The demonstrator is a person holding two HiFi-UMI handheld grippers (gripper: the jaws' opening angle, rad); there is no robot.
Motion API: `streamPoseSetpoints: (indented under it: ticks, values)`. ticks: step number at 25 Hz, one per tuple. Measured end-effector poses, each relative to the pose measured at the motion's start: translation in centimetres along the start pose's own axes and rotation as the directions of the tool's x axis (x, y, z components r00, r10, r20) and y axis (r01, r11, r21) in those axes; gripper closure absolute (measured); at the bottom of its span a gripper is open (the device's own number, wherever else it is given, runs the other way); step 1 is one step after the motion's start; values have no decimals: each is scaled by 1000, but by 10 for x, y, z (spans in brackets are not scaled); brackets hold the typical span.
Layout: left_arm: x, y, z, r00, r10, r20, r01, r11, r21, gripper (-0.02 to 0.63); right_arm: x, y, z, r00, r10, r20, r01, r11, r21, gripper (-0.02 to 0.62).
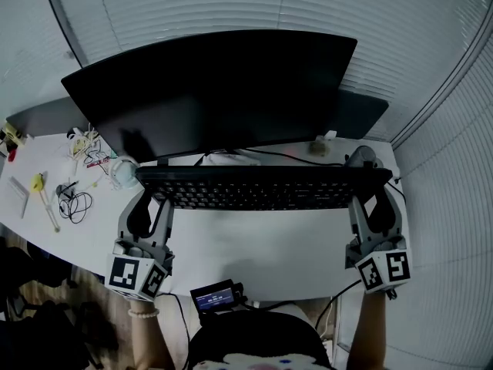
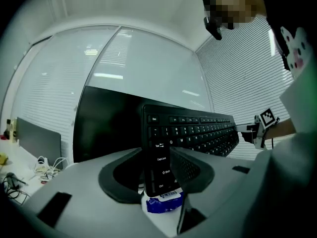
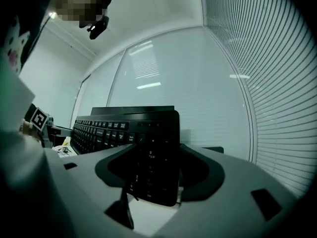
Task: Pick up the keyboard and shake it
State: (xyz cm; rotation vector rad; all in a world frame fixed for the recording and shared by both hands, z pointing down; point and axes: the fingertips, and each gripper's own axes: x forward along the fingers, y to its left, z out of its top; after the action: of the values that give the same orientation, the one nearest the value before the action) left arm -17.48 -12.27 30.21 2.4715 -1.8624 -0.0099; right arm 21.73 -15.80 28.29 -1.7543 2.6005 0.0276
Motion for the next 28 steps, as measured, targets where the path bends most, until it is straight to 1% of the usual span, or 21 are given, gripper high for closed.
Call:
streamPoseSetpoints:
  ticks: [3,4,8,11,14,18,21,25,28]
  values:
    - [-4,2,6,1000,20,5,-20,999,25,431,-4,2,13,998,-3,57,4,1000,-16,314]
    - [-5,1,10,1000,20,19,-21,999,29,431,-6,2,18,997,-4,72,6,1000,-20,314]
    - [-7,-2,40,991,-5,132,-6,996,84,431,-12,3,39,992,-7,125,11,999,-31,314]
    - [-9,-3,58,984,-13,180,-8,994,112,431,-16,3,54,985,-15,171,22,999,-38,314]
    - [-12,-6,70,979,-17,203,-4,995,103,431,-19,5,65,980,-19,201,28,999,-41,314]
    - [-14,-4,79,972,-11,234,-19,992,127,431,-22,7,71,975,-22,222,32,999,-42,313]
    - [-12,-9,87,964,-34,265,8,995,98,431,-23,7,73,975,-27,219,37,998,-42,314]
    - [-12,-9,85,966,-39,254,16,996,90,431,-25,7,71,977,-30,210,38,999,-38,314]
    - [-11,-2,72,979,-15,203,-7,994,106,431,-22,7,66,981,-28,189,35,999,-32,314]
